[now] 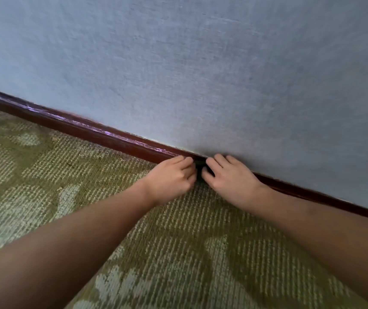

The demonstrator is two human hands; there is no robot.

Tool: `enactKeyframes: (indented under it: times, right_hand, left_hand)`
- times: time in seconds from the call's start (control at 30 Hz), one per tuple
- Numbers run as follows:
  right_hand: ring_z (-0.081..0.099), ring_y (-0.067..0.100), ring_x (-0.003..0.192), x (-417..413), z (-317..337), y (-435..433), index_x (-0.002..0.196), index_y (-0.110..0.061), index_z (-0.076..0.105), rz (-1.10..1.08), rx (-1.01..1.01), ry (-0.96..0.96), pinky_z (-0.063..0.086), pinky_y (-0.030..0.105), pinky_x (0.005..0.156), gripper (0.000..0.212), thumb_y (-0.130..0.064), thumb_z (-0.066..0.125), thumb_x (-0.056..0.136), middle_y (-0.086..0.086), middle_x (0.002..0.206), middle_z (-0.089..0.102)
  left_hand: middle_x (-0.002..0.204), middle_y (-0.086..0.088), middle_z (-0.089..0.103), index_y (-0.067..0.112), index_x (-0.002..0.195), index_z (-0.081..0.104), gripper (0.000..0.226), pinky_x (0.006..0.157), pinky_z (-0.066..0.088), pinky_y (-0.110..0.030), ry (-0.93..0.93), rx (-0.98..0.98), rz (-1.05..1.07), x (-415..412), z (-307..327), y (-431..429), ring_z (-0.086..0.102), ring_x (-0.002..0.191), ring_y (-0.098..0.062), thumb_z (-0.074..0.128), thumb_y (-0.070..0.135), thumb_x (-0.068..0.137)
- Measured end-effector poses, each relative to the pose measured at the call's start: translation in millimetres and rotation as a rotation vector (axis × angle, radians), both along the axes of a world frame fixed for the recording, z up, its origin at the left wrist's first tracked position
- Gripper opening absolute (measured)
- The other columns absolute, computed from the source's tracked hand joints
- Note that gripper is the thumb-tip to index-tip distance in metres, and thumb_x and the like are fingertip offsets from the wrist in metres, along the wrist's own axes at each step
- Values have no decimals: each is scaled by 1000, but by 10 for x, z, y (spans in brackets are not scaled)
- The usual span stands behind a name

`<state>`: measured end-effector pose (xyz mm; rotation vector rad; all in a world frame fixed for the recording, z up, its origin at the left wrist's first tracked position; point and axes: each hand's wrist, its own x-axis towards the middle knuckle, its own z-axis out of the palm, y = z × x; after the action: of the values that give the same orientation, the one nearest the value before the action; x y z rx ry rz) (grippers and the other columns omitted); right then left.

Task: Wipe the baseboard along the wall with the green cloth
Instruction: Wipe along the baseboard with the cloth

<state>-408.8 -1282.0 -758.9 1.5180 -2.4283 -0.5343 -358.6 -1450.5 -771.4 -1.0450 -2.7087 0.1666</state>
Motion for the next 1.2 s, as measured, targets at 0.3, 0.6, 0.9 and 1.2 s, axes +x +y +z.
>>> enactKeyframes:
  times: [0.3, 0.6, 0.9, 1.2]
  right_hand:
    - [57, 23, 72, 77, -69, -174, 87, -4, 72, -14, -123, 168, 43, 30, 66, 20, -13, 71, 70, 6, 77, 59]
    - [61, 27, 70, 136, -96, -104, 95, 4, 70, -145, -263, 89, 49, 30, 61, 27, -3, 66, 69, 13, 80, 62]
    - [62, 27, 79, 182, -210, -38, 107, 2, 66, -156, -261, 51, 50, 31, 69, 36, -6, 60, 72, 12, 87, 63]
    - [60, 20, 91, 284, -201, -71, 112, -12, 65, -255, -138, 110, 47, 28, 76, 47, -22, 73, 67, 3, 103, 63]
  left_hand:
    - [93, -11, 71, 0, 86, 73, 27, 85, 50, -33, 128, 201, 8, -56, -57, -246, 66, 92, -25, 47, 8, 82]
    - [84, -5, 71, 5, 82, 73, 29, 72, 48, -30, 165, 167, 14, -67, 8, -122, 64, 80, -22, 44, 9, 82]
    - [96, -6, 72, 6, 95, 74, 35, 71, 52, -26, 30, 112, 57, 11, -127, -139, 65, 81, -21, 80, 10, 60]
    - [81, -9, 72, 2, 78, 73, 16, 73, 52, -30, 19, 106, 66, -59, -87, -59, 65, 79, -25, 74, 3, 63]
